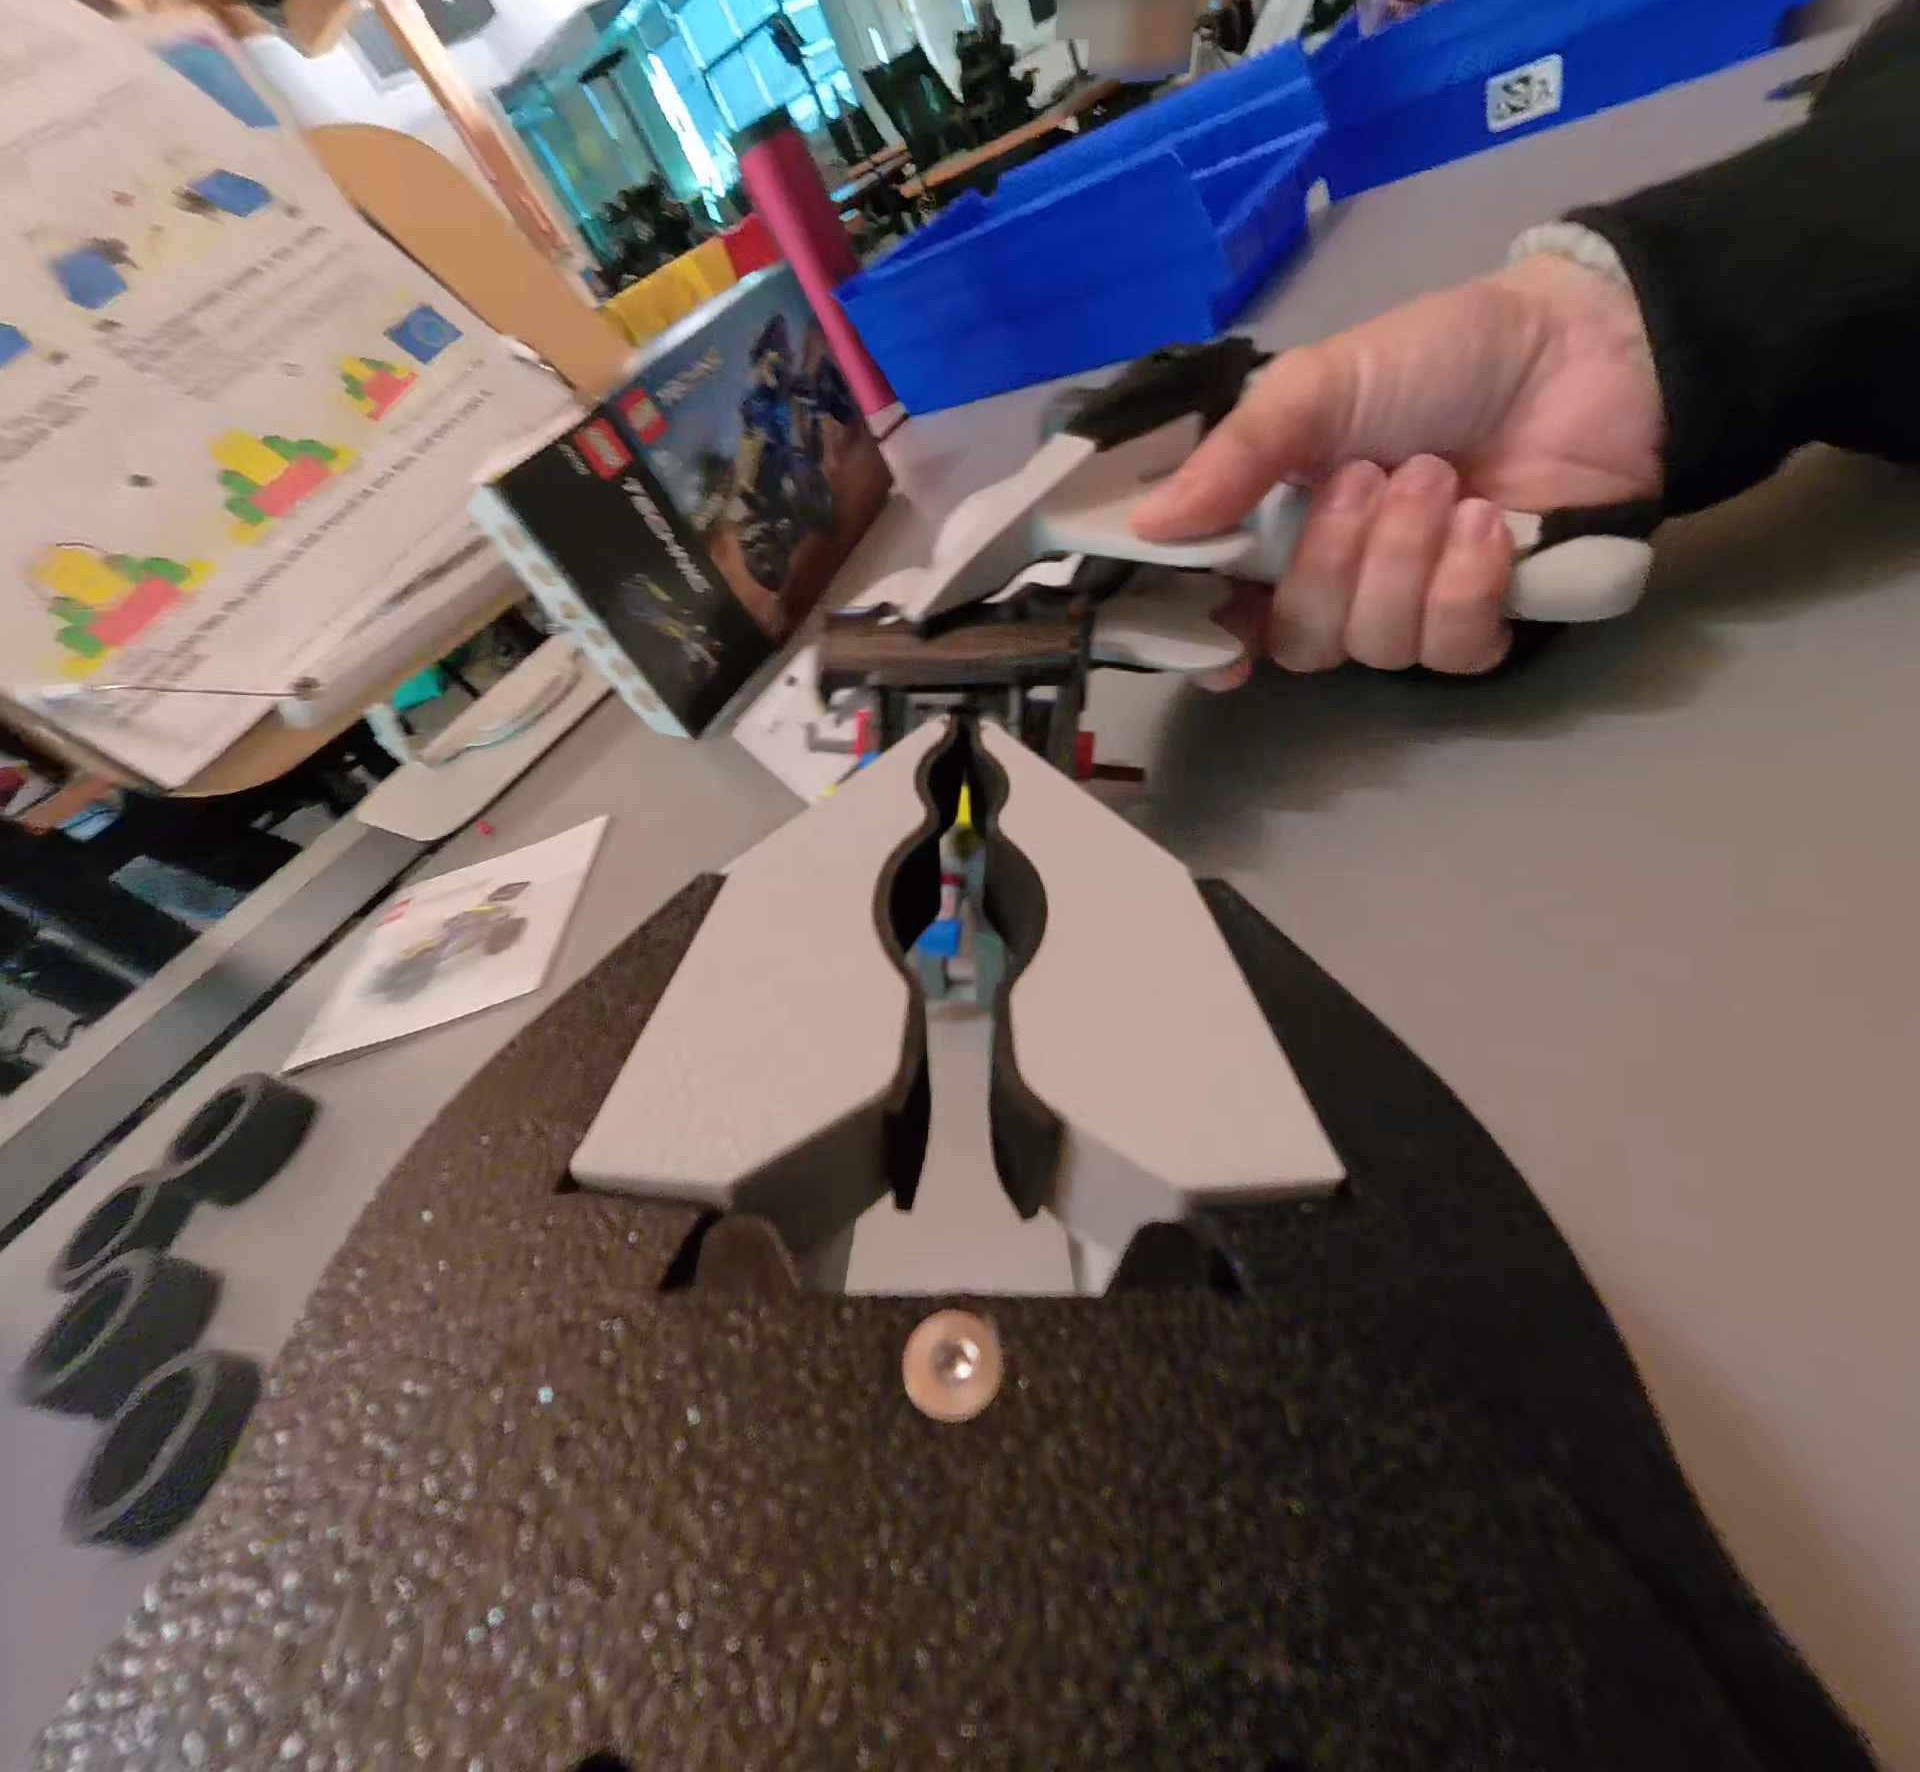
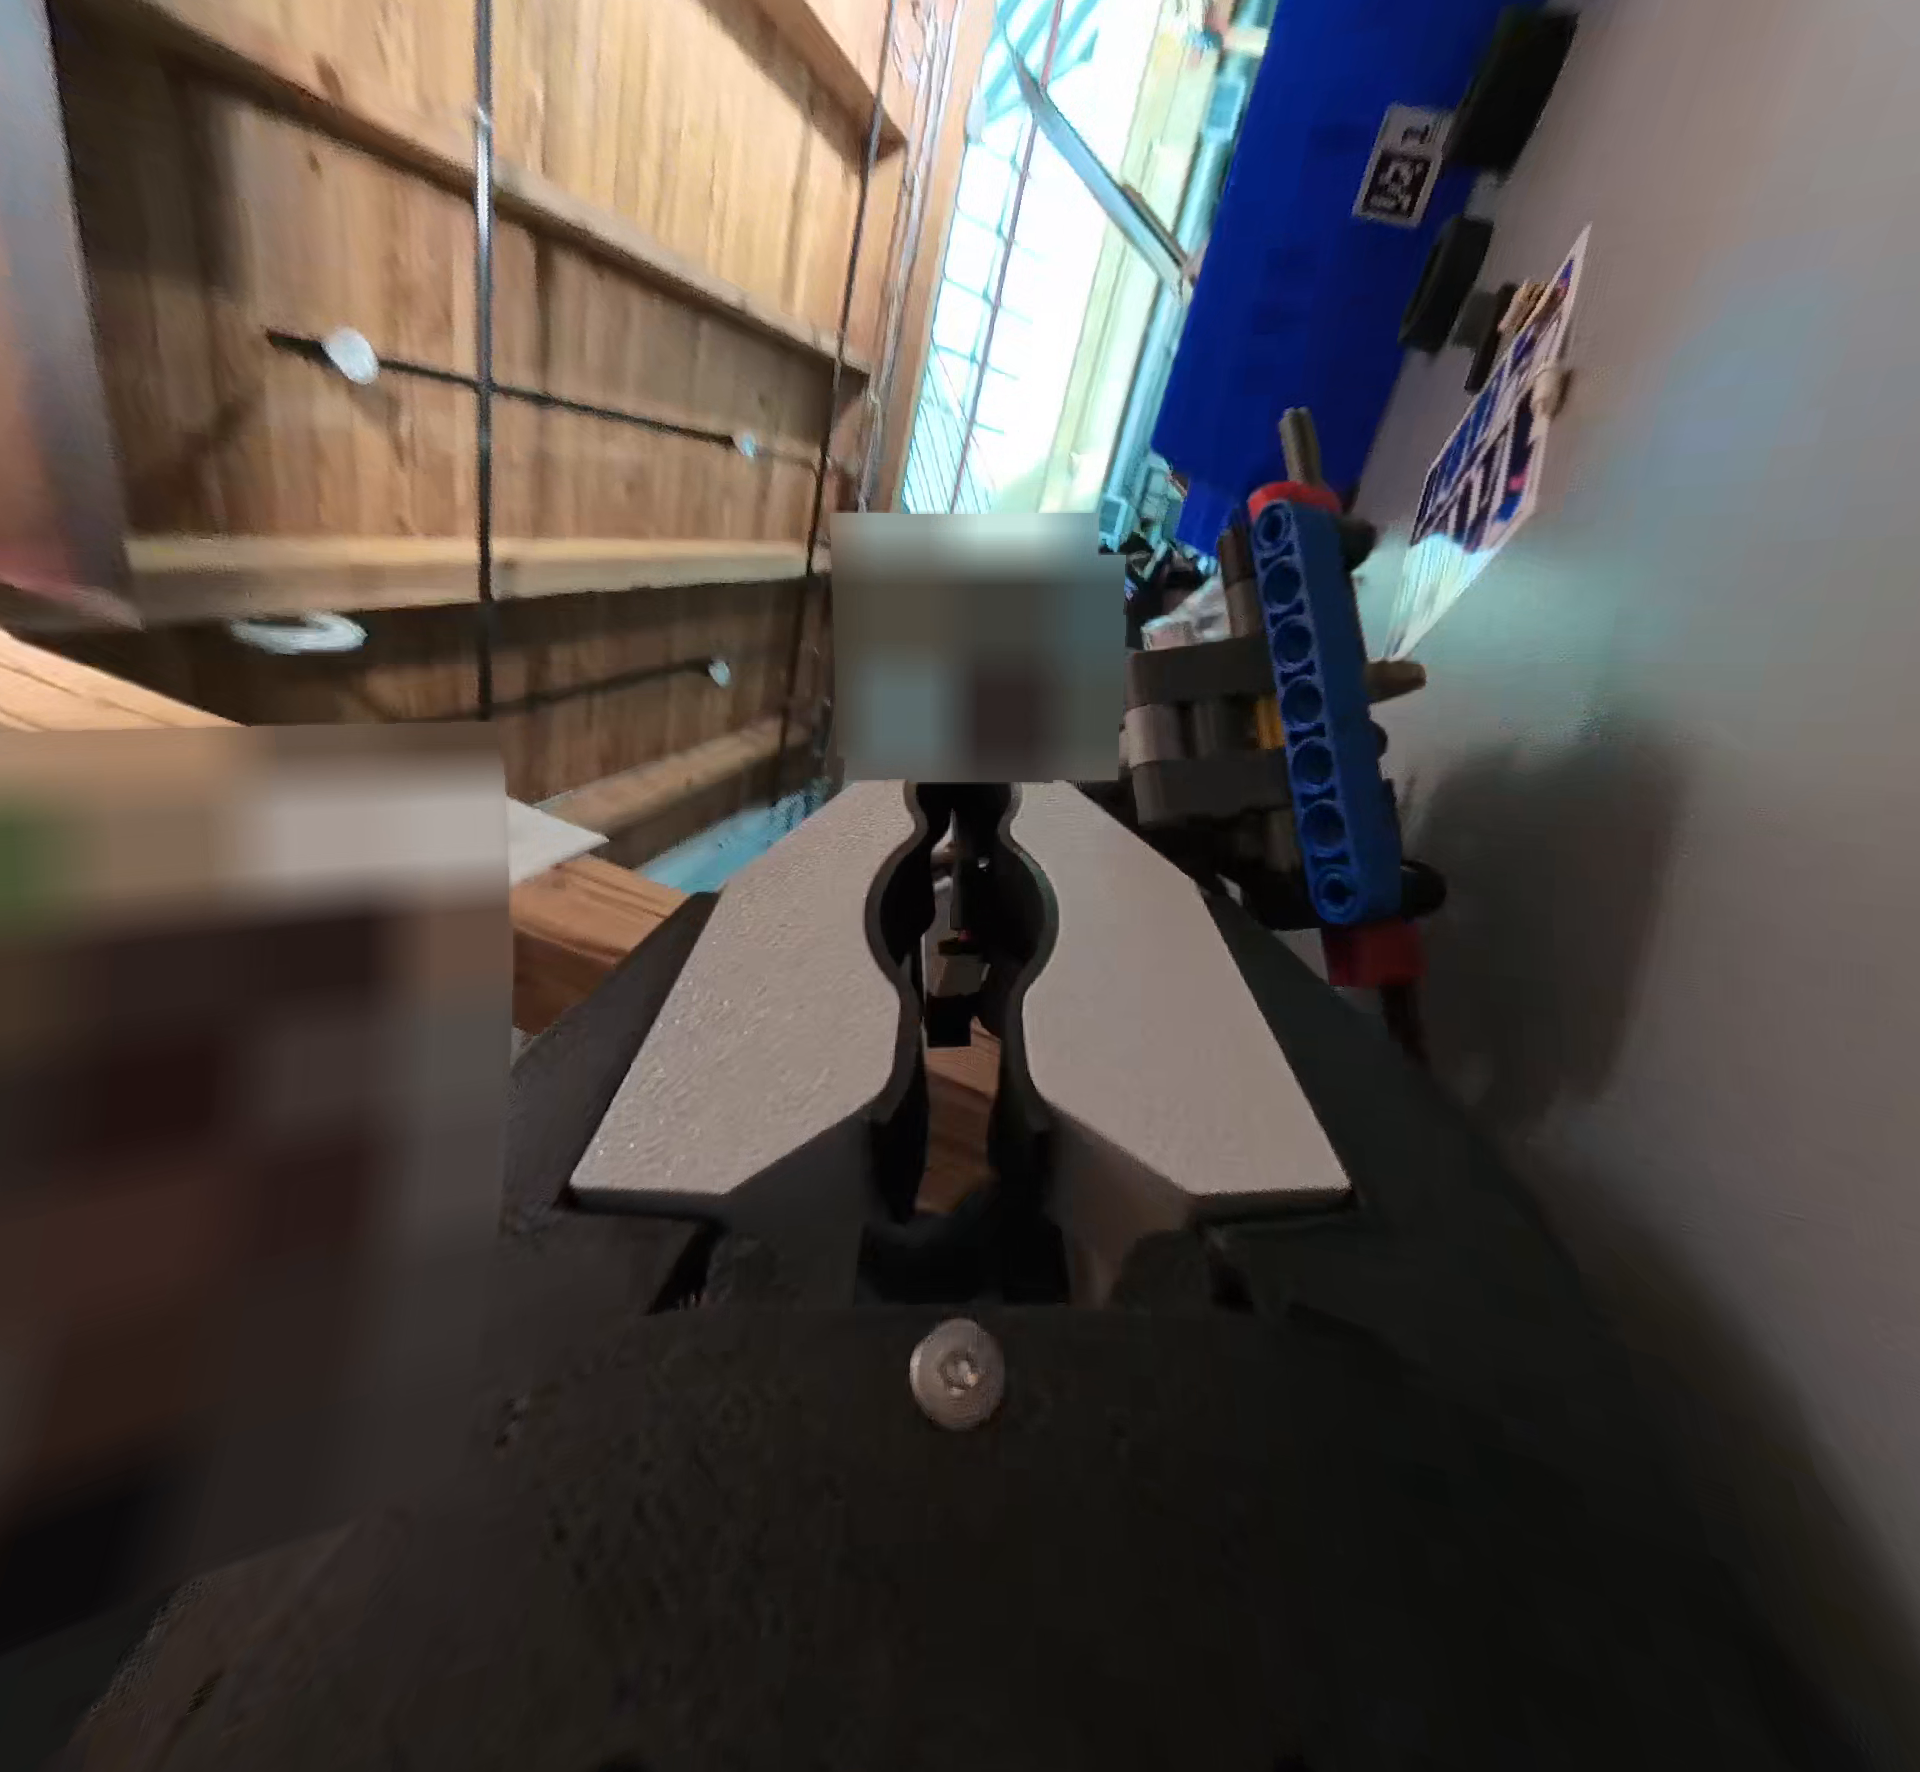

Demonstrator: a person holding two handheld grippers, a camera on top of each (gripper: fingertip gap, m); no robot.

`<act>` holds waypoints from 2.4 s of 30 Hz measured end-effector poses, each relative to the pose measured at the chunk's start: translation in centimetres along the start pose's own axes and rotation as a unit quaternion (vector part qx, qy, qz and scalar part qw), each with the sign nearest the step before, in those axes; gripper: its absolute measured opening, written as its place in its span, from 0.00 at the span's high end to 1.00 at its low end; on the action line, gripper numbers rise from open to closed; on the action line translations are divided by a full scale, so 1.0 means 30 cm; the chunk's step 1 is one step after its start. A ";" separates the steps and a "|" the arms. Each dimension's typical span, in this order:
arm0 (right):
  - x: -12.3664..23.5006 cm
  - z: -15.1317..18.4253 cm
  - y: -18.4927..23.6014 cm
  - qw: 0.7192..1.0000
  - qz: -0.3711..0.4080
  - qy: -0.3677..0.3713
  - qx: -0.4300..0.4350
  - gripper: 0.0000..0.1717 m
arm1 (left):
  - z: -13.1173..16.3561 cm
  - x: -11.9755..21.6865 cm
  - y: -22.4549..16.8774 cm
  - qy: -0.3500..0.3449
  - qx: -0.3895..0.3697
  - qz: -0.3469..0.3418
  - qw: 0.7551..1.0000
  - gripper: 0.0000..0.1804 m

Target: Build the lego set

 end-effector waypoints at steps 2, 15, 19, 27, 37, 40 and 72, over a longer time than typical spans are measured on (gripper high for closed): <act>0.012 -0.006 0.006 1.000 0.007 -0.001 0.012 1.00 | -0.005 0.021 0.055 0.011 0.023 -0.005 1.000 1.00; 0.023 -0.027 -0.006 1.000 0.014 -0.021 -0.011 1.00 | 0.094 -0.062 -0.002 0.114 0.052 0.056 0.991 0.93; 0.034 -0.037 -0.010 0.999 0.021 -0.015 -0.022 0.99 | 0.092 -0.070 -0.005 0.114 0.033 0.062 0.991 0.93; 0.044 -0.045 -0.015 0.999 0.026 -0.001 -0.036 0.99 | 0.092 -0.080 -0.001 0.116 0.059 0.079 0.988 0.98; 0.054 -0.065 -0.021 0.998 0.038 -0.024 -0.033 0.97 | 0.092 -0.109 0.000 0.116 0.040 0.079 0.989 0.98; 0.060 -0.078 -0.024 0.998 0.047 -0.039 -0.021 0.97 | 0.089 -0.119 -0.007 0.126 0.030 0.077 0.989 0.98; 0.099 0.017 -0.013 0.706 0.393 0.245 0.536 0.82 | 0.089 -0.106 -0.016 0.128 0.087 0.042 0.987 0.98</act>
Point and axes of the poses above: each gripper's, where its closed fingertips meet, x back along the fingers, z out of its underside, y = z × x across the jaws, the point moved 3 cm from there along x, back along the fingers, and after that the axes turned 13 degrees about -z, right-handed, at the moved point
